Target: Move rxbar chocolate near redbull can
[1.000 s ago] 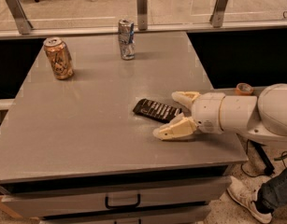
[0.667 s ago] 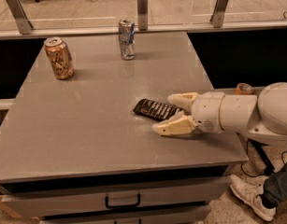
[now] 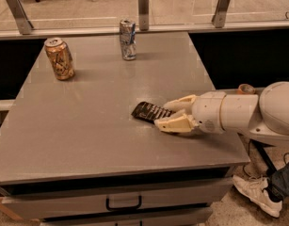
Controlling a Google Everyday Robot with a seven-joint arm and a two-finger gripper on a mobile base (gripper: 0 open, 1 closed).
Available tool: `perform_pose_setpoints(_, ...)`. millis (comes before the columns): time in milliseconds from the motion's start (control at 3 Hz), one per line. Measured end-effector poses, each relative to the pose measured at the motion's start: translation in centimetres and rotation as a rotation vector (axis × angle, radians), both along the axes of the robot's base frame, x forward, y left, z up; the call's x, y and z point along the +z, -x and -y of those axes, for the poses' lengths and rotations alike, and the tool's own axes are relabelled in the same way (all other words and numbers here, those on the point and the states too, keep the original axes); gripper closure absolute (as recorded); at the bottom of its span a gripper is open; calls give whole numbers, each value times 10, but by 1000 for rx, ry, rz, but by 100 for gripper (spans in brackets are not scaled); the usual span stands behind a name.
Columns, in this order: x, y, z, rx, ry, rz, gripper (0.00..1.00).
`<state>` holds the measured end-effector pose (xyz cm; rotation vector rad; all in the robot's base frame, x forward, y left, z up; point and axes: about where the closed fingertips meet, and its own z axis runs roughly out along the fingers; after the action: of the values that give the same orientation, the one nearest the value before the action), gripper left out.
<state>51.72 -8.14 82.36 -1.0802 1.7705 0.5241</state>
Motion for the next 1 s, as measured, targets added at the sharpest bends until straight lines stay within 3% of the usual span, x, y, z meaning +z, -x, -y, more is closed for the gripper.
perform_pose_setpoints(667,0,0,0,0,0,0,100)
perform_pose_setpoints(1000,32,-50,-2,-38,-18,66,100)
